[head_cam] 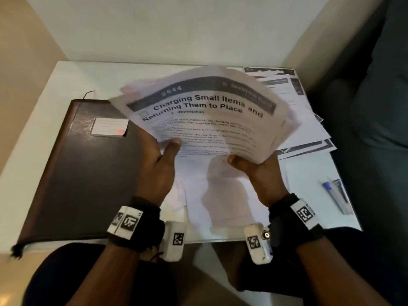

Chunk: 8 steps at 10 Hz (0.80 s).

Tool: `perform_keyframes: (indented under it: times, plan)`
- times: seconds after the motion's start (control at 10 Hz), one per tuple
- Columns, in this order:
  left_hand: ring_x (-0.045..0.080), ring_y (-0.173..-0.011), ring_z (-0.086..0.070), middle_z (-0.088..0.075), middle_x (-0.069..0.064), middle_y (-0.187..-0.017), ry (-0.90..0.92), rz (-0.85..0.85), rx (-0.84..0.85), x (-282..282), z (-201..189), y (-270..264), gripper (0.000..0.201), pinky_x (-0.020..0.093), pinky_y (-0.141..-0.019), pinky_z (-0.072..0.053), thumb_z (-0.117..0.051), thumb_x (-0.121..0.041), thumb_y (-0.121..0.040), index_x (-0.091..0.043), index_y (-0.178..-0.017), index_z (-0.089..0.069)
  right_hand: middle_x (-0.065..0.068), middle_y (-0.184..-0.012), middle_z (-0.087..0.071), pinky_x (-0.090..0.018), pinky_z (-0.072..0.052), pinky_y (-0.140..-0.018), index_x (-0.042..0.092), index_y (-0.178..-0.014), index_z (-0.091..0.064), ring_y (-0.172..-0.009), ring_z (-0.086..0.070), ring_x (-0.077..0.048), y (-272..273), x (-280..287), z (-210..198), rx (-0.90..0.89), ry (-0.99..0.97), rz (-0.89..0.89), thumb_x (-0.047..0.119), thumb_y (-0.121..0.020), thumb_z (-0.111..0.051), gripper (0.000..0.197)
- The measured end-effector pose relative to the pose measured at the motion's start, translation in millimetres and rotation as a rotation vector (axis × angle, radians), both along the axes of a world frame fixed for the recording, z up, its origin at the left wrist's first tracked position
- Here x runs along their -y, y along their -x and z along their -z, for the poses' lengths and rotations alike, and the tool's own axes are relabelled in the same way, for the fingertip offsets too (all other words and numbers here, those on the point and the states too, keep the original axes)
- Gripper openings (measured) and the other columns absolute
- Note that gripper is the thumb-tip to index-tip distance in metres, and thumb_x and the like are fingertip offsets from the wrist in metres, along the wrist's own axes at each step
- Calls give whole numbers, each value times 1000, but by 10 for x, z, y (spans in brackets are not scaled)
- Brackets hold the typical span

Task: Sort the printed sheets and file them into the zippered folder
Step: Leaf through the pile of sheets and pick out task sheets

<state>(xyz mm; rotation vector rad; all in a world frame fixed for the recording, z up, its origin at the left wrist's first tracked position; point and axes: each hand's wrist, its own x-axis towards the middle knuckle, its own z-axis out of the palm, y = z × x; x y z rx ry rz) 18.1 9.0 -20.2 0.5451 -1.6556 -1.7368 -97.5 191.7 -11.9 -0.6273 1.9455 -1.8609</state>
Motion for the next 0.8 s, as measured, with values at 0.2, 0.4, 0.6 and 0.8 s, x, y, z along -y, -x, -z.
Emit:
perform_keyframes:
  times: [0.2, 0.4, 0.6, 0.8]
  plan:
    - [17, -124, -62, -62, -1, -129, 53, -36, 66, 18, 21, 10, 60, 52, -102, -56, -63, -3, -95, -56, -118, -46, 12, -93, -74, -55, -57, -91, 52, -87, -72, -93, -70, -11, 4, -1, 109, 56, -140, 29, -6, -84, -75, 58]
    - [15, -122, -66, -68, -6, -130, -80, 53, 94, -30, 129, 53, 38, 43, -99, -57, -63, -12, -102, -39, -125, -50, 6, -99, -75, -54, -57, -91, 50, -91, -72, -97, -70, -14, -60, 61, 163, 54, -220, 28, 17, -78, -74, 36]
    - [3, -102, -68, -68, -9, -113, 21, -254, 59, 413, -20, -63, 30, 28, -84, -57, -70, -10, -94, -18, -118, -54, 3, -110, -77, -42, -55, -90, 25, -118, -69, -106, -72, -17, 40, 25, -154, 179, -78, 39, 44, -97, -57, 31]
    - [19, -114, -69, -70, -1, -123, -361, -447, -16, 1241, -16, -473, 46, 41, -101, -55, -76, -17, -86, -16, -130, -65, -7, -123, -69, -39, -50, -99, 15, -125, -66, -112, -64, -23, 451, -170, 214, -41, -849, 163, 56, -90, -65, 53]
